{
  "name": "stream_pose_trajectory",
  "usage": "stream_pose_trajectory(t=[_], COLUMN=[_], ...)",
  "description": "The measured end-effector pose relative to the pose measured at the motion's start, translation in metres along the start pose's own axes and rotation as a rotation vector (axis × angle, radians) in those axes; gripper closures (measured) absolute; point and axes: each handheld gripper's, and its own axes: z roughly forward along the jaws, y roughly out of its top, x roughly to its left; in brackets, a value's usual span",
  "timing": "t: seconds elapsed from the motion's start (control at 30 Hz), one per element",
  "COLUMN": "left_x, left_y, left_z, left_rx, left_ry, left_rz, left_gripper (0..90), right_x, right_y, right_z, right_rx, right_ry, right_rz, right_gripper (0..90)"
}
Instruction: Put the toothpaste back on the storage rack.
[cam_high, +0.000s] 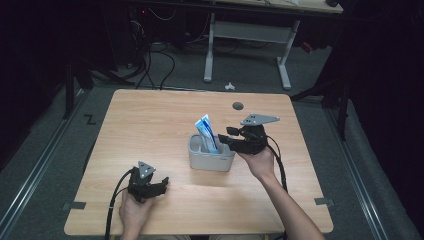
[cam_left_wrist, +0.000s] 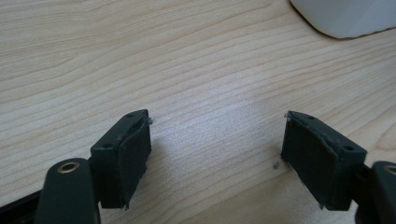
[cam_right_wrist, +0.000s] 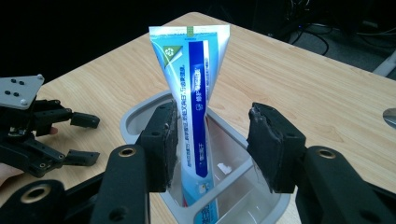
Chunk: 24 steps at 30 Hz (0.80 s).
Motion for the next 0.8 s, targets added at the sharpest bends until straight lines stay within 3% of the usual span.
stream_pose_trajectory(t=[0.8], left_x=[0.0], left_y=[0.0], left_z=[0.0], left_rx=[0.0], left_ry=[0.0], left_rz=[0.0], left_gripper=[24.3], right_x=[-0.01], right_y=[-0.011], right_z=[-0.029], right_rx=[-0.041], right_ry=[-0.022], right_rz=[0.023], right_gripper=[53.3])
